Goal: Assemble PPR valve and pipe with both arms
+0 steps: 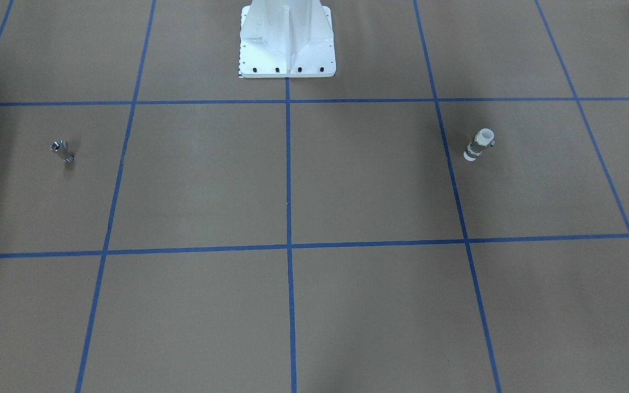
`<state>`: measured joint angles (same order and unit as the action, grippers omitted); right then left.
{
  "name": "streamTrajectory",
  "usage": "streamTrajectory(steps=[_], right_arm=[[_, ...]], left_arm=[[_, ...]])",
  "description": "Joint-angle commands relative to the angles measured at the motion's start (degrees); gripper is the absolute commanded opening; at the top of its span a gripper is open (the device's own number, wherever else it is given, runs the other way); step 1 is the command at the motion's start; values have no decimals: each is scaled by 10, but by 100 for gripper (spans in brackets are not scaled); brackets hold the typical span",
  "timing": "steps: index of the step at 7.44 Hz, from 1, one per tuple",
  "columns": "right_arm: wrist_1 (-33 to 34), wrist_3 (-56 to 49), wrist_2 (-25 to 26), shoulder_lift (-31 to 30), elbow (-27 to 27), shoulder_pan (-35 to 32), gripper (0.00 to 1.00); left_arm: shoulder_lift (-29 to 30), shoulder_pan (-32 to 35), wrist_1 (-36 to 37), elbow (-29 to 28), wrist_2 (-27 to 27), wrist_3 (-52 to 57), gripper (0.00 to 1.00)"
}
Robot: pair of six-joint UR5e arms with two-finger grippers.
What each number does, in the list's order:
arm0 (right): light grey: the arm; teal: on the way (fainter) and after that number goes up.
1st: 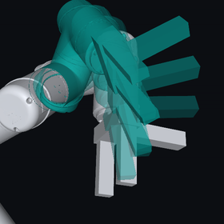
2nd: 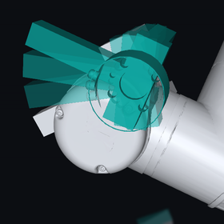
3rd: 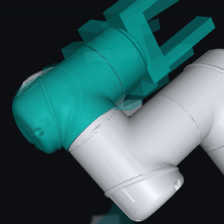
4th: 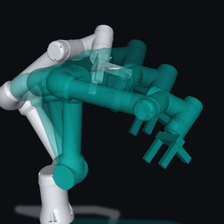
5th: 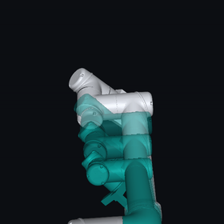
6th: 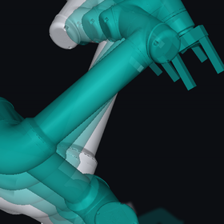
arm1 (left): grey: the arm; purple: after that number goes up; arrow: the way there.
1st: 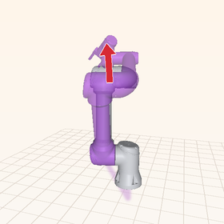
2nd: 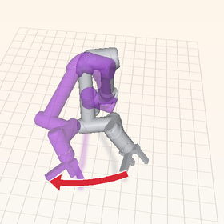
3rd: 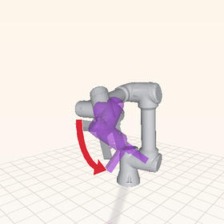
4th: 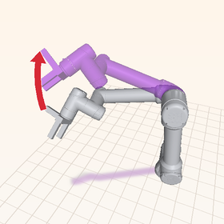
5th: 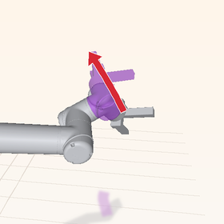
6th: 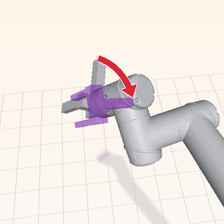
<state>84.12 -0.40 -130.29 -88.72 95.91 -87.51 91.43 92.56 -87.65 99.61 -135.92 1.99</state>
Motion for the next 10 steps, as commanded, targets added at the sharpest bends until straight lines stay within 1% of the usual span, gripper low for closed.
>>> streamTrajectory(steps=[1, 2, 3, 4, 5, 6, 7, 8, 9, 10], right_arm=[[-8, 2, -27, 0, -4, 3, 100], [-7, 2, -32, 0, -2, 11, 100], [-8, 6, -31, 0, 0, 20, 100], [-11, 38, -29, 1, 2, 35, 100], [-12, 53, -29, 3, 3, 40, 100], [-12, 54, -30, 3, 4, 41, 100], [-12, 55, -30, 3, 3, 44, 100], [-12, 55, -30, 3, 4, 45, 100], [-12, 55, -30, 3, 4, 45, 100], [-12, 54, -30, 2, 3, 45, 100]], left_arm=[[0, -4, -16, 16, -3, 1, 100], [1, -31, -25, 17, -2, -1, 100], [1, -67, -25, 28, 1, -35, 100], [1, -97, -35, 40, 2, -91, 100], [-5, -122, -83, 44, 3, -159, 100], [-16, -161, -153, 45, 4, -243, 100], [-42, -198, -241, 45, 5, -315, 100], [-62, -243, -314, 47, 7, -390, 100], [-64, -299, -330, 70, 33, -452, 100], [-77, -368, -329, 106, 82, -516, 100]])
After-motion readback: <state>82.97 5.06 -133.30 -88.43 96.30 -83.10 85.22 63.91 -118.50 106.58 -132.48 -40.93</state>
